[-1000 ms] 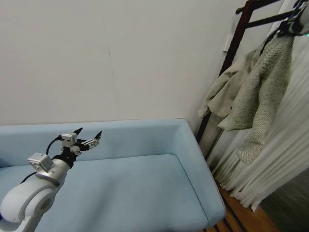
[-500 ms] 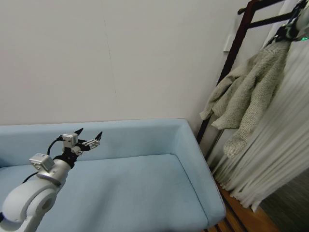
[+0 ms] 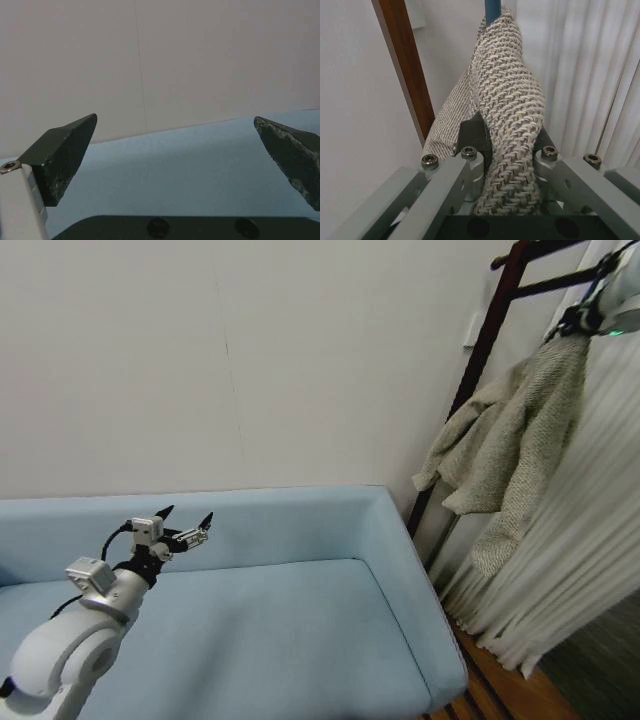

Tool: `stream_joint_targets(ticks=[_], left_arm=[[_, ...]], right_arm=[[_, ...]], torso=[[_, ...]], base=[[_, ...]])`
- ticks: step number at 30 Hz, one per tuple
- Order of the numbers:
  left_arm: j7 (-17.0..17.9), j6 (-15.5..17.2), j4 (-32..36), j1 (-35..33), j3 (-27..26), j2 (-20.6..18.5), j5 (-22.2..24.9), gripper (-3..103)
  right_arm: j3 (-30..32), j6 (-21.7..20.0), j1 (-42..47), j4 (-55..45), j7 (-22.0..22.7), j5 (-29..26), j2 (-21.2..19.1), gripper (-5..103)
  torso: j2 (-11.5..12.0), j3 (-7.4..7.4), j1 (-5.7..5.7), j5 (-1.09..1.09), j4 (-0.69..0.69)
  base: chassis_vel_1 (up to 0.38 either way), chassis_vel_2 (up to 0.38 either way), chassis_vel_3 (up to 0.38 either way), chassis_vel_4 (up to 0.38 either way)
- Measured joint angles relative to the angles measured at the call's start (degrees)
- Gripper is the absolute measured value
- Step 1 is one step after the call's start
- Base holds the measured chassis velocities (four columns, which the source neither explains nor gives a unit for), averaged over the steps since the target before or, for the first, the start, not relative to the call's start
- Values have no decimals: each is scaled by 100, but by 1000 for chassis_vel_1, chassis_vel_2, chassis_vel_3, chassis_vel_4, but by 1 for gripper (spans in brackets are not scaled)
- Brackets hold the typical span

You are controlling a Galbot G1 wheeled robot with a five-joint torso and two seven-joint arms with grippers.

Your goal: Pick up the clothes from the sofa and hang them on the clothes hanger.

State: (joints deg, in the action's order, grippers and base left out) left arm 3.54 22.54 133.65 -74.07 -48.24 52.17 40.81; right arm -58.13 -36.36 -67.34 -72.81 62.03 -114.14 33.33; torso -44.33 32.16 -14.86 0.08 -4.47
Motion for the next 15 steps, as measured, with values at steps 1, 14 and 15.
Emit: stream_joint_targets(ticks=[1,14,15], left_arm=[[-1,-10,1,-4,5,11,-11,100],[-17,-115,13,-59,8,68,-67,100],[-18,-118,13,-59,8,68,-68,100]], right_arm=[[-10,1,0,-24,2,2,-11,10],[-115,11,0,-251,88,64,-104,25],[-117,11,0,-269,88,69,-109,30]], torso=[[0,0,0,0,0],[0,0,0,1,0],[0,0,0,1,0]], base=[[0,0,0,0],[0,0,0,0],[0,0,0,0]])
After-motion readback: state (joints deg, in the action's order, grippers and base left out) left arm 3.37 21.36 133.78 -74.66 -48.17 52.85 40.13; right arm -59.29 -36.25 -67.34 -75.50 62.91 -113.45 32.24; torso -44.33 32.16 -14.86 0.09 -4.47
